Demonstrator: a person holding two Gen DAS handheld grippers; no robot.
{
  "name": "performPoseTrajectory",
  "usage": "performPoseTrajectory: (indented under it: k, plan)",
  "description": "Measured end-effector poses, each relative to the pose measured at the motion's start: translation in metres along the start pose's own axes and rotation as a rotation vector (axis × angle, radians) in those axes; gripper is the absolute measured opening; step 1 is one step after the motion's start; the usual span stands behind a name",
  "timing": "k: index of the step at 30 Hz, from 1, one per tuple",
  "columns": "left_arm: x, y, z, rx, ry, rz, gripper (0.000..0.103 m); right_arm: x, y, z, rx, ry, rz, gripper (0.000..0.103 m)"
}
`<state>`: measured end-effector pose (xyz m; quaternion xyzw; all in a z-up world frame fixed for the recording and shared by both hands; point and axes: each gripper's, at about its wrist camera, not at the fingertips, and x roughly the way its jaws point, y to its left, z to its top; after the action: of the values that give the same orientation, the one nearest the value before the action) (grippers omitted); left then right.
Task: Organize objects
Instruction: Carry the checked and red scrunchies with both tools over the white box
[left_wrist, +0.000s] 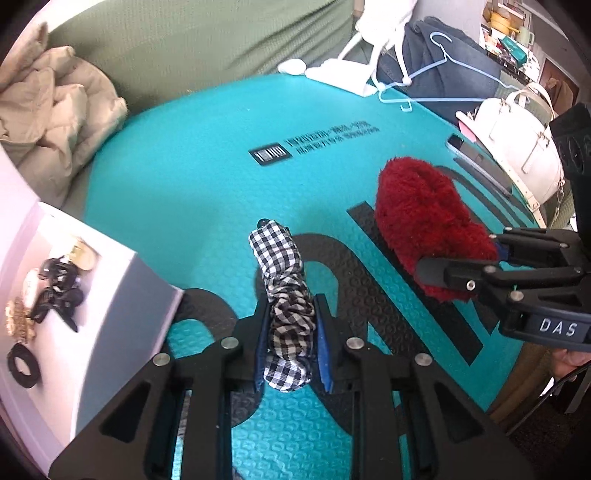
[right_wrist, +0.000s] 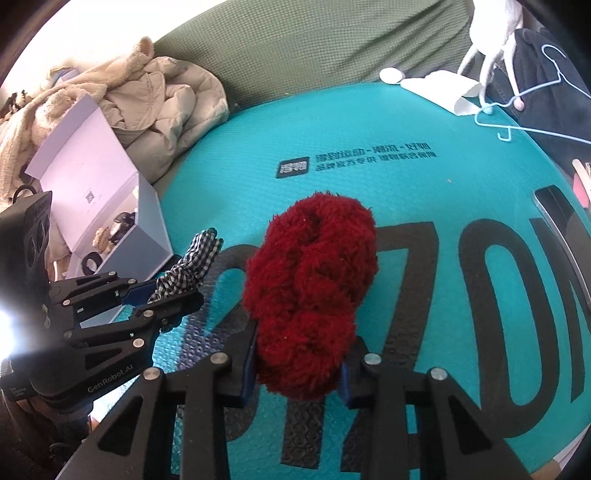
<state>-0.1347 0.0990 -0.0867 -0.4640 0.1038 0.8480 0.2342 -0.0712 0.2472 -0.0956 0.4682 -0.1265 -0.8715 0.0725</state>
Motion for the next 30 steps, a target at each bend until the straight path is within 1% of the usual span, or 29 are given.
performPoseTrajectory:
  k: [6, 13, 16, 23, 30]
  plan:
    - [-0.023, 0.007, -0.002, -0.011, -0.011, 0.043, 0.021, -0.007, 0.020, 0.002, -0.057, 0.000, 0.026, 0.033]
    - [-0.056, 0.016, -0.016, -0.041, -0.033, 0.093, 0.021, -0.015, 0.052, 0.004, -0.153, -0.007, 0.060, 0.033]
    - [-0.070, 0.021, -0.026, -0.057, -0.027, 0.128, 0.021, -0.019, 0.065, 0.001, -0.194, -0.007, 0.076, 0.033]
    - [-0.095, 0.032, -0.053, -0.108, -0.029, 0.176, 0.021, -0.022, 0.097, -0.008, -0.281, -0.001, 0.109, 0.033]
    - [-0.121, 0.037, -0.079, -0.160, -0.040, 0.234, 0.021, -0.027, 0.122, -0.022, -0.353, -0.001, 0.175, 0.033]
